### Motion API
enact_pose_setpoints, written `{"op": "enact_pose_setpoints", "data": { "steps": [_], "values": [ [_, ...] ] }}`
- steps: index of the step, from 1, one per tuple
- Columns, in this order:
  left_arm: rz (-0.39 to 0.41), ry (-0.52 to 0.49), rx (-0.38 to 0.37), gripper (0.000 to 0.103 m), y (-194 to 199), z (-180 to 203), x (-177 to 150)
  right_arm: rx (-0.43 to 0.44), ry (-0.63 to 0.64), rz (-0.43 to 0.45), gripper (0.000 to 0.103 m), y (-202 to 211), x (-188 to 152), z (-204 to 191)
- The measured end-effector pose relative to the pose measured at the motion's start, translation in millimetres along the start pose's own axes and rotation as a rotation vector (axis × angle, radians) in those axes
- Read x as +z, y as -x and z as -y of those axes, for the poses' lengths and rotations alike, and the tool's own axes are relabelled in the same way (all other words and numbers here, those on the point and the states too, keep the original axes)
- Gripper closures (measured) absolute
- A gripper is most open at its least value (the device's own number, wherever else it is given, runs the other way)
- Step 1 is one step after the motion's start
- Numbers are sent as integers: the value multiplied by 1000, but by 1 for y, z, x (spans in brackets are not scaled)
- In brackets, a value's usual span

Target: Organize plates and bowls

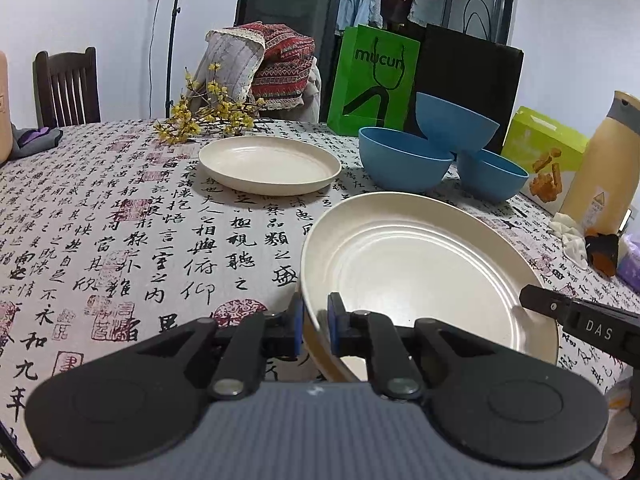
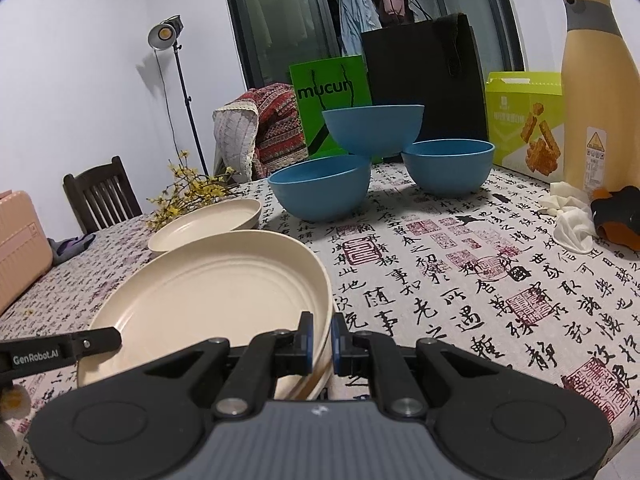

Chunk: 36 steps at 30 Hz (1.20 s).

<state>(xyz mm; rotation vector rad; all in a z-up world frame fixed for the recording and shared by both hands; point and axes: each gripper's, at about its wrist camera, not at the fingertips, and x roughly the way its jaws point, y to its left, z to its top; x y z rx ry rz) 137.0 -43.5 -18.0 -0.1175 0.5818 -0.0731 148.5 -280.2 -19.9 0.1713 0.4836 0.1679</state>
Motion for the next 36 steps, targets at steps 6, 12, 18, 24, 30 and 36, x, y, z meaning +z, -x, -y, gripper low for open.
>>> {"op": "enact_pose_setpoints", "data": {
  "steps": [6, 12, 18, 24, 30, 36],
  "values": [
    [2, -39, 31, 90, 0, 6, -1, -14, 25, 3, 94, 0, -1, -3],
    [-5, -54, 41, 90, -2, 8, -1, -23, 43, 4, 94, -1, -1, -5],
    [-14, -72, 51, 90, -4, 10, 0, -31, 49, 1, 94, -2, 1, -4],
    [-24, -80, 59, 90, -6, 11, 2, -39, 51, -8, 94, -4, 1, -3],
    [-24, -82, 61, 90, -6, 10, 1, -55, 81, -9, 93, -7, 0, -6],
    [-21, -69, 52, 90, -6, 9, 1, -78, 135, -8, 91, -10, -4, -12]
  ]
}}
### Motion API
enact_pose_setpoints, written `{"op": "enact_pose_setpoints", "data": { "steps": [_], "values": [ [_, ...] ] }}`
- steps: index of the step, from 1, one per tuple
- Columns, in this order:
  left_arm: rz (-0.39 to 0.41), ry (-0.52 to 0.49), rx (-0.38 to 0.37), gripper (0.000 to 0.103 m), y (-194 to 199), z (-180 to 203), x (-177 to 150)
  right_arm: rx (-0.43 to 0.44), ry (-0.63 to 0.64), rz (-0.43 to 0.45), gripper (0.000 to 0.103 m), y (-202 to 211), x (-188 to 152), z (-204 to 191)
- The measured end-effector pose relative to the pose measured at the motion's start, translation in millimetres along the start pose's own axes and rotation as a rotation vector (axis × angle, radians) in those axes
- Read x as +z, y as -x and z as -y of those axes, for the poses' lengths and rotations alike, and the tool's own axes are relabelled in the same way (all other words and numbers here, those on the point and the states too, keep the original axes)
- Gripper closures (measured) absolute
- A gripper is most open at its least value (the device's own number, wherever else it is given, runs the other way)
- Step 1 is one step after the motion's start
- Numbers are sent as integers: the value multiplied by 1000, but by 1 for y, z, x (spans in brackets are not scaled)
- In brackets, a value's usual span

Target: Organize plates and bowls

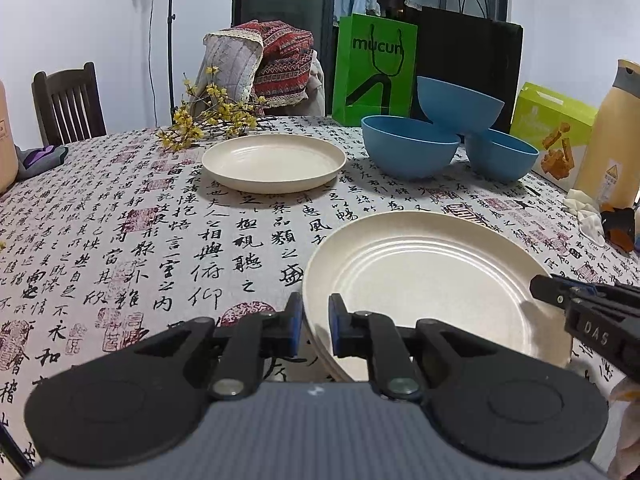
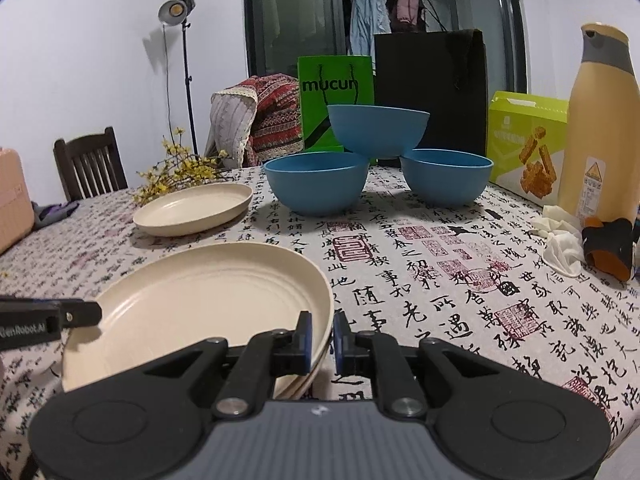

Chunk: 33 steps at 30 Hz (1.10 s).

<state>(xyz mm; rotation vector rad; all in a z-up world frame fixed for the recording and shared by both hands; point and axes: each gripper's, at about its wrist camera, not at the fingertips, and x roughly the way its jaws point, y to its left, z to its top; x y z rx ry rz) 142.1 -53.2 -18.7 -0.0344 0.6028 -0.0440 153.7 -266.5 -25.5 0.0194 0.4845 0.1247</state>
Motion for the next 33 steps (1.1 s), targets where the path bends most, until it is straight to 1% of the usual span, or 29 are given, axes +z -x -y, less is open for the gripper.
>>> {"op": "enact_pose_setpoints", "data": {
  "steps": [3, 6, 9, 10, 11, 12, 13, 14, 15, 16, 17, 18, 19, 20, 21, 23, 25, 28, 31, 33],
  "values": [
    [1, 8, -8, 90, 0, -2, 0, -22, 42, 6, 89, -1, -2, -7],
    [3, 20, -19, 90, 1, -5, 0, -17, 47, 6, 86, -1, -2, -8],
    [13, 45, -44, 88, 3, -11, 1, 22, -13, 11, 86, 1, 1, 2],
    [25, 52, -54, 88, 4, -13, 1, 35, -38, 24, 83, 3, 2, 7],
    [44, 52, -59, 84, 7, -15, 2, 50, -59, 39, 79, 5, 4, 11],
    [62, 51, -58, 75, 9, -17, 3, 66, -77, 54, 67, 6, 6, 16],
    [81, 53, -54, 67, 12, -19, 3, 84, -91, 73, 53, 8, 9, 21],
    [99, 58, -50, 53, 14, -22, 4, 98, -98, 88, 45, 8, 11, 25],
    [118, 64, -46, 45, 17, -25, 5, 110, -99, 100, 33, 9, 13, 28],
    [139, 69, -46, 41, 19, -28, 5, 118, -97, 114, 23, 9, 15, 31],
    [160, 75, -44, 29, 21, -31, 6, 124, -93, 128, 18, 8, 16, 33],
    [185, 85, -35, 12, 25, -35, 6, 133, -84, 145, 13, 8, 17, 36],
    [217, 96, -12, 4, 27, -39, 6, 141, -74, 160, 9, 8, 18, 38],
    [251, 102, 13, 0, 30, -42, 6, 145, -64, 175, 5, 7, 19, 41],
    [283, 100, 36, 0, 33, -45, 5, 145, -57, 191, 0, 4, 20, 44],
    [314, 80, 50, 0, 37, -52, 6, 141, -60, 202, 0, -2, 23, 49],
    [333, 75, 50, 0, 38, -58, 5, 146, -97, 206, 0, -10, 25, 57],
    [336, 75, 57, 0, 34, -69, 3, 164, -142, 208, 0, -25, 23, 64],
    [332, 99, 60, 0, 28, -81, -1, 177, -152, 197, 0, -33, 21, 65],
    [331, 123, 61, 0, 24, -88, -6, 192, -144, 211, 0, -32, 20, 65]
  ]
}}
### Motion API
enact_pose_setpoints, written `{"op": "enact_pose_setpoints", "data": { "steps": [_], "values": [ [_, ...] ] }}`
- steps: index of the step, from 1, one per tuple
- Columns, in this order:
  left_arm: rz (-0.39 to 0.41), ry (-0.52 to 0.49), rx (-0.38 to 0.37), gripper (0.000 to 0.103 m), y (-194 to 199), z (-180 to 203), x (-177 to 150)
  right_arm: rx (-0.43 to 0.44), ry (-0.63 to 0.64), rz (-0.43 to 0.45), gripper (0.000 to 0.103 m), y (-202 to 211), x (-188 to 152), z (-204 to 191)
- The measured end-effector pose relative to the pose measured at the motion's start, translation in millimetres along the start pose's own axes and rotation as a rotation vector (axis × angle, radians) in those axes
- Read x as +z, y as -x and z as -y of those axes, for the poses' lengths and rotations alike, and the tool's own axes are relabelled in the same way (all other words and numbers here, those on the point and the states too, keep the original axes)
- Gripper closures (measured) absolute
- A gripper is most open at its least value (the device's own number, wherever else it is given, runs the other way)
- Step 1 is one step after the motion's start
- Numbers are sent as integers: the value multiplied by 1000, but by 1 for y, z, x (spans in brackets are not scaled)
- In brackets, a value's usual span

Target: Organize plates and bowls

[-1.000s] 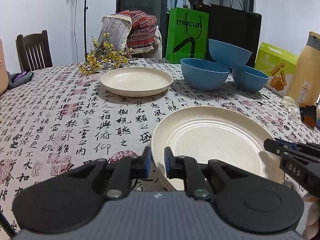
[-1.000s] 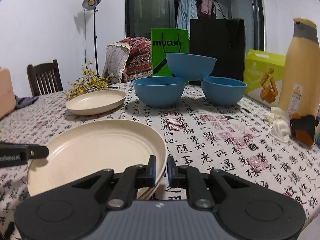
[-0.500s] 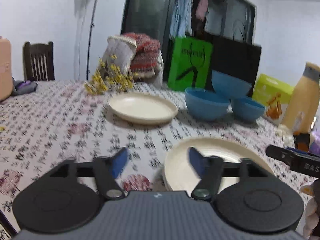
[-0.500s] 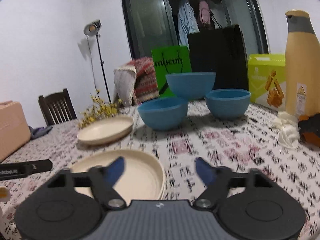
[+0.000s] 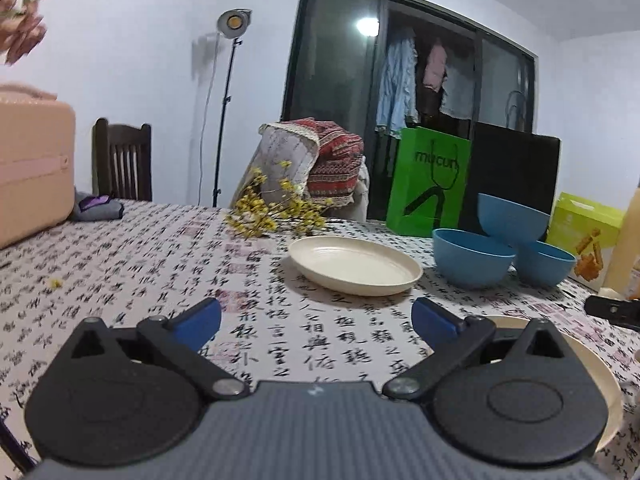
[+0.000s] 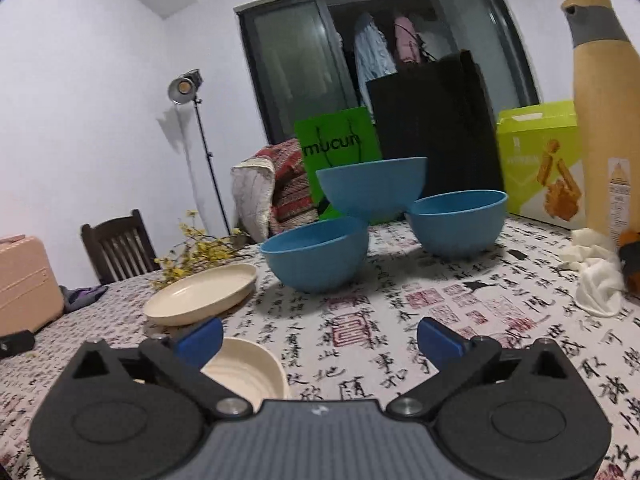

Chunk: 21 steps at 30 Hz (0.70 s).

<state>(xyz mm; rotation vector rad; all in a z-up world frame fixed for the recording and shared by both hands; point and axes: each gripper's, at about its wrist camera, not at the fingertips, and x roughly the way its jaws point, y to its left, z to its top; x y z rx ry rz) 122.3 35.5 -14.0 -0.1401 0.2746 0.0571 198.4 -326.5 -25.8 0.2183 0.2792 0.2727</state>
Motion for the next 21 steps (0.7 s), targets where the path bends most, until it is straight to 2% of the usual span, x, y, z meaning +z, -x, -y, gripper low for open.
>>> {"op": "enact_pose_setpoints", "data": {
  "steps": [12, 21],
  "values": [
    [23, 108, -46, 0, 2, -21, -5, 10, -15, 14, 0, 2, -4, 0],
    [36, 124, -49, 0, 3, -24, -5, -1, -2, 17, 0, 2, -4, -2]
  ]
}}
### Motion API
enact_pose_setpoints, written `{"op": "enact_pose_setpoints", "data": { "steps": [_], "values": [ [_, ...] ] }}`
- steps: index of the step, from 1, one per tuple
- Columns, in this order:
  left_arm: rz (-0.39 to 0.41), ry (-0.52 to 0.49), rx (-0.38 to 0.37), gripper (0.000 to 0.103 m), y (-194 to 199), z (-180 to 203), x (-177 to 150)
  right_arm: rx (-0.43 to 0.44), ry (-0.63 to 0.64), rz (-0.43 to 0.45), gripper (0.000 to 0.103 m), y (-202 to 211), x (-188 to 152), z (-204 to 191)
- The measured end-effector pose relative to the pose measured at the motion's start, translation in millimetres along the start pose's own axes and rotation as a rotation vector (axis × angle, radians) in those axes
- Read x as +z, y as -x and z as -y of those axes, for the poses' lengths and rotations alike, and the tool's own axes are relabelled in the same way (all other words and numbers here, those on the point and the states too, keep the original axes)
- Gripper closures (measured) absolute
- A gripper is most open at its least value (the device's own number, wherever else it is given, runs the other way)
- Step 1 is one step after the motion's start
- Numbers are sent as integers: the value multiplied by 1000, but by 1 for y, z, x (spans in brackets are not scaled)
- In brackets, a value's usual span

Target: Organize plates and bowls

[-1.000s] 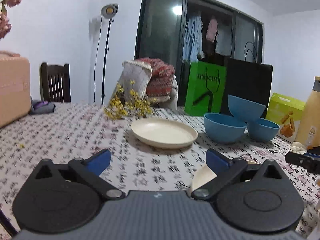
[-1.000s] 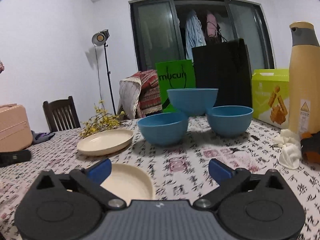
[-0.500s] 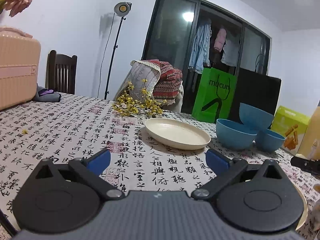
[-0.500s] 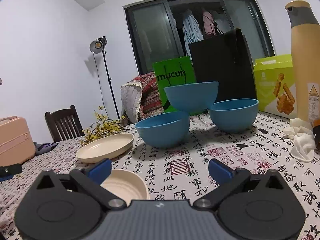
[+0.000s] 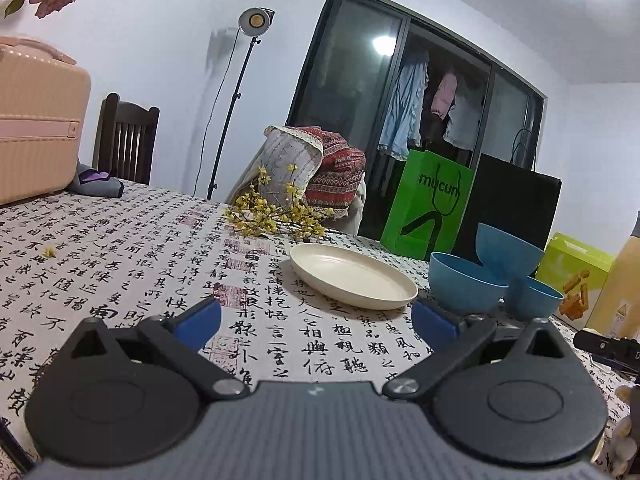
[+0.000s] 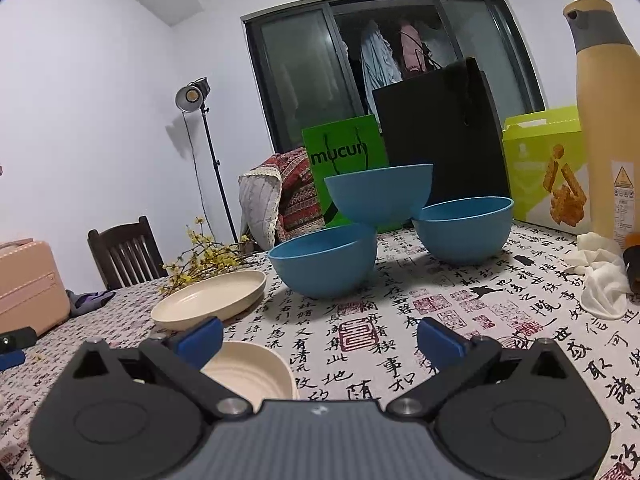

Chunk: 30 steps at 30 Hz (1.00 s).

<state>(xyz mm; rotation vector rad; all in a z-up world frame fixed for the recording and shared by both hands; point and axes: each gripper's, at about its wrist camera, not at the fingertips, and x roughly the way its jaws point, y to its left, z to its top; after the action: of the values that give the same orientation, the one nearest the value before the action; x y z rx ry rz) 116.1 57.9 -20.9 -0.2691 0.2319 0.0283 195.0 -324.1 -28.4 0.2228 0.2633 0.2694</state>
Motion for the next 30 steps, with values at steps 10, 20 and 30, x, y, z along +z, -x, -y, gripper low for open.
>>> {"op": "enact_pose_setpoints", "data": {
  "steps": [10, 20, 30],
  "values": [
    [10, 3, 8, 0, 2, 1, 0, -11, 0, 7, 0, 1, 0, -1],
    [20, 5, 8, 0, 4, 1, 0, -14, -3, 11, 0, 2, -1, 0],
    [29, -9, 8, 0, 6, 3, -1, -16, -4, 12, 0, 2, -1, 0]
  ]
}}
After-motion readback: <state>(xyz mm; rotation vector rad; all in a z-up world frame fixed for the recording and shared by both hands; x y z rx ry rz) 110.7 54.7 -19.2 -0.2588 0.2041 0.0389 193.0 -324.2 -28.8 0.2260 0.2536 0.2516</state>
